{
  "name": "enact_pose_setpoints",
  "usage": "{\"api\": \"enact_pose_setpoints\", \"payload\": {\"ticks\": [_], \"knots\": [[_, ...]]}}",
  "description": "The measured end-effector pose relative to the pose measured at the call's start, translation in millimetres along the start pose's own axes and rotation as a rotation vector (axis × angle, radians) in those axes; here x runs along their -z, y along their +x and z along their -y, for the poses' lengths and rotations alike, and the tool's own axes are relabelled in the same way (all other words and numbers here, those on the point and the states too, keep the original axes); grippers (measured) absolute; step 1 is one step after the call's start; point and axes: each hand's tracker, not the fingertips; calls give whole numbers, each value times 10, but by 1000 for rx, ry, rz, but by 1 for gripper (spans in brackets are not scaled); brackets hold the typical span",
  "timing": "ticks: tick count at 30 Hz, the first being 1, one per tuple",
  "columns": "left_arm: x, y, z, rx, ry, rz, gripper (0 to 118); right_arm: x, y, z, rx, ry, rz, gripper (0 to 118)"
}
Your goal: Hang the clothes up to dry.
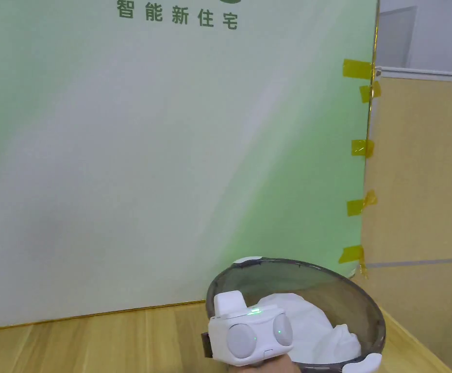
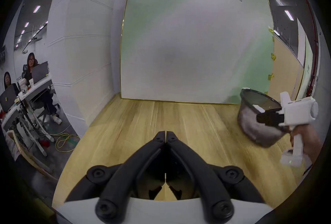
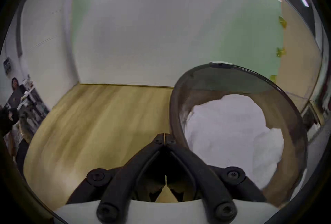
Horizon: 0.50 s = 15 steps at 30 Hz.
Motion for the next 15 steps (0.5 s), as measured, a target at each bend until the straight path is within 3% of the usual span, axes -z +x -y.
{"api": "enact_pose_setpoints", "payload": {"ticks": [3,8,12,15], "knots": [[76,71,21,-13,-25,17,1,99,571,-63,52,-11,91,0],[143,83,60,-59,-52,5,1,162,1307,-85,54,-9,237,0],[163,104,77,-50,-49,-19,1,57,1527,14,78,5,237,0],[170,131,62,-49,-40,-32,1,-177,1412,106,95,82,170,0]]}}
